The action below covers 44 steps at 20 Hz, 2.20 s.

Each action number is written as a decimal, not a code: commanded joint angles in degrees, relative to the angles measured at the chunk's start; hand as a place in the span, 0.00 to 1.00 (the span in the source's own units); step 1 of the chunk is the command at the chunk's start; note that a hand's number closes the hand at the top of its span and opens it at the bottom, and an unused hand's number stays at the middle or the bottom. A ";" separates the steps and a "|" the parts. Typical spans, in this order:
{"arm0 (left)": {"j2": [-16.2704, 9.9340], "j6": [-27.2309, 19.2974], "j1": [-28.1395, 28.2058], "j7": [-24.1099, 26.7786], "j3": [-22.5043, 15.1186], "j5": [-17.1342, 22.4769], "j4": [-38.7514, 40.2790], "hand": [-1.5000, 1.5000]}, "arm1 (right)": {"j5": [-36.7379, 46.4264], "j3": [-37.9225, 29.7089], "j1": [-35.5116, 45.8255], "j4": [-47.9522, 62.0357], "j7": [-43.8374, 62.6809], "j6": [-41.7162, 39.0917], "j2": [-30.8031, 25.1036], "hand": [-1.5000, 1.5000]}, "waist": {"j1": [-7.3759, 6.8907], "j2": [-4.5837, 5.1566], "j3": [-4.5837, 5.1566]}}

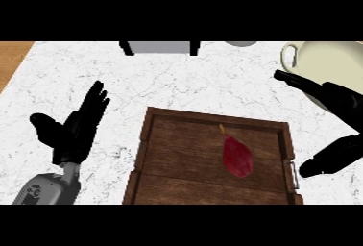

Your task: Pick the pear from the tray and place it in the pot

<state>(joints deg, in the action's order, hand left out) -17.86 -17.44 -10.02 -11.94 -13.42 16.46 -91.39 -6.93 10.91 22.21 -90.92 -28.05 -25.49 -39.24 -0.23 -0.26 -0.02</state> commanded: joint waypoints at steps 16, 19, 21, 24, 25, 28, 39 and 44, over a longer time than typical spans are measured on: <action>-0.90 2.57 6.87 -4.04 1.13 -1.27 -9.57 0.50 | 2.33 2.70 11.02 -9.71 30.71 -18.08 -7.88 0.00 | -0.35 0.06 0.05; 1.56 1.71 2.04 -5.48 1.94 -2.18 -6.19 0.50 | 7.70 5.09 13.51 -5.56 32.05 -18.05 -2.16 0.00 | -0.38 0.27 0.04; 1.06 1.82 4.80 -5.52 1.64 -3.47 -9.09 0.50 | 7.05 5.04 13.05 -7.96 36.60 -19.01 -0.74 0.00 | -0.29 0.17 0.04; 3.04 1.83 0.25 -5.40 2.33 -3.76 -4.34 0.50 | 12.96 7.28 14.60 -4.19 33.67 -21.65 0.01 0.00 | -0.30 0.36 0.03; 2.73 3.10 0.45 -3.15 3.40 -3.84 -1.97 0.50 | 14.23 8.85 13.68 -6.90 37.24 -20.25 2.24 0.00 | -0.08 0.31 0.05; 1.64 4.57 1.50 -5.84 5.18 -2.02 -4.97 0.50 | 20.92 8.30 7.11 -10.13 32.89 -19.43 -0.44 0.00 | 0.15 0.21 0.01; 6.02 7.08 3.80 -1.61 6.40 -5.63 -1.43 0.50 | 22.37 2.87 2.53 -16.60 38.82 -23.14 10.16 0.00 | 0.28 0.24 0.04; 7.51 6.73 0.29 -2.98 7.18 -7.29 0.03 0.50 | 27.71 8.33 2.09 -16.83 44.72 -22.30 18.09 0.00 | 0.24 0.24 0.04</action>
<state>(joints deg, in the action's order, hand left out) -11.55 -11.42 -8.39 -16.25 -7.15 9.58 -94.26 18.24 15.94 25.03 -105.99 11.37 -48.14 -26.58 -0.05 -0.02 0.01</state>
